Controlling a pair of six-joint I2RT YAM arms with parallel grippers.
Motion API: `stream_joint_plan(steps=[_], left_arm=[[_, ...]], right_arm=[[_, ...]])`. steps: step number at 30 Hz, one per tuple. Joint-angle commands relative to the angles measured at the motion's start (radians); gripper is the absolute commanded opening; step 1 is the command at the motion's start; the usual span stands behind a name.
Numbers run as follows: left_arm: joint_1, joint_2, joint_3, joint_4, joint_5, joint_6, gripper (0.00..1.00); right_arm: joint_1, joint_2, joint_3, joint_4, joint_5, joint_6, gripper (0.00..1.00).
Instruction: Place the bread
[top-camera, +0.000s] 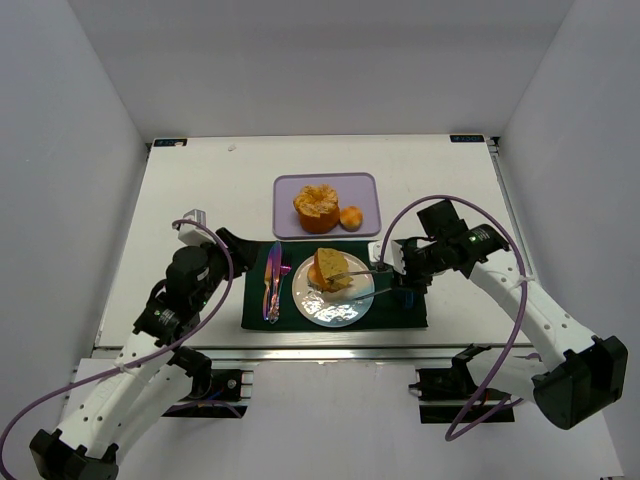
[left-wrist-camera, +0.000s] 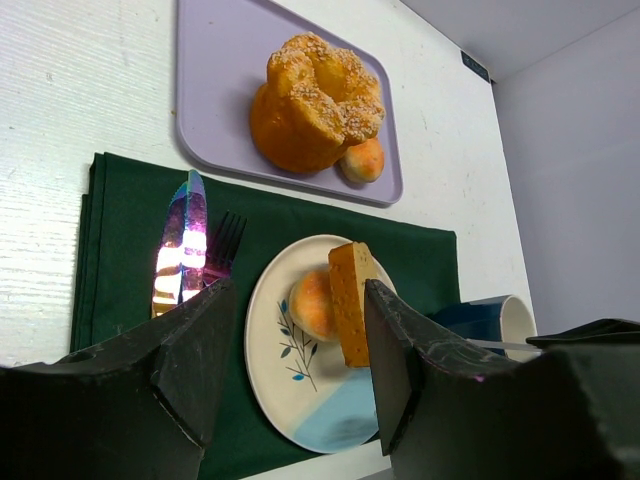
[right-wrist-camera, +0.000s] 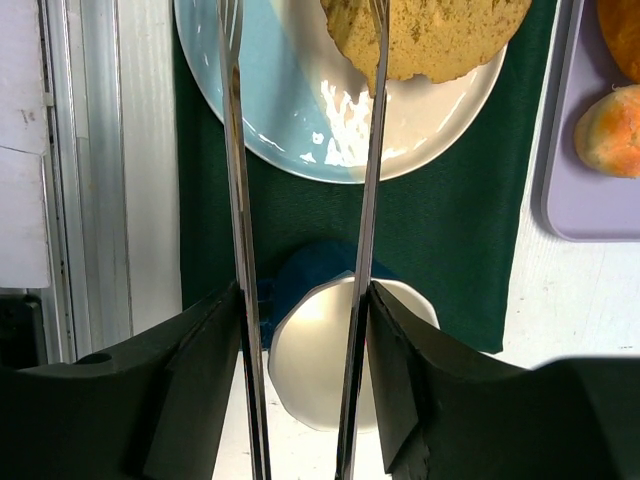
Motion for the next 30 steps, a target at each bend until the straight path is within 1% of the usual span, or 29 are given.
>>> stream_joint_plan(steps=[1,10,20,23,24,25,26,27,28,29,30], left_arm=[[-0.002,0.003,0.0,0.006,-0.007,0.003,0.64],[-0.002,0.012,0.0,0.018,-0.002,0.003,0.64],[-0.002,0.026,0.006,0.027,0.004,0.009,0.64],[-0.002,0.024,0.006,0.03,0.004,0.008,0.64],[-0.002,0.024,0.006,0.032,0.006,0.008,0.64],[-0.002,0.024,0.006,0.032,0.006,0.008,0.64],[-0.002,0.026,0.004,0.035,0.01,0.008,0.64],[-0.002,0.026,0.004,0.036,0.009,0.008,0.64],[-0.002,0.029,0.004,0.038,0.01,0.008,0.64],[-0.002,0.029,0.004,0.039,0.015,0.008,0.64],[-0.002,0.03,0.004,0.041,0.016,0.011,0.64]], right_arm=[[-0.002,-0.026,0.017,-0.005,-0.027,-0.015,0.56],[-0.001,-0.083,0.04,0.064,-0.047,0.022,0.52],[-0.001,-0.103,0.063,0.107,-0.068,0.068,0.48],[-0.016,-0.111,0.063,0.231,-0.042,0.229,0.46],[-0.054,-0.102,0.076,0.265,-0.048,0.284,0.46],[-0.08,-0.091,0.086,0.309,-0.059,0.374,0.45],[-0.111,-0.062,0.102,0.329,-0.08,0.417,0.43],[-0.178,-0.043,0.129,0.348,-0.087,0.462,0.42],[-0.215,-0.024,0.145,0.362,-0.096,0.534,0.41],[-0.255,-0.002,0.158,0.385,-0.11,0.565,0.39],[-0.334,0.038,0.18,0.4,-0.111,0.596,0.38]])
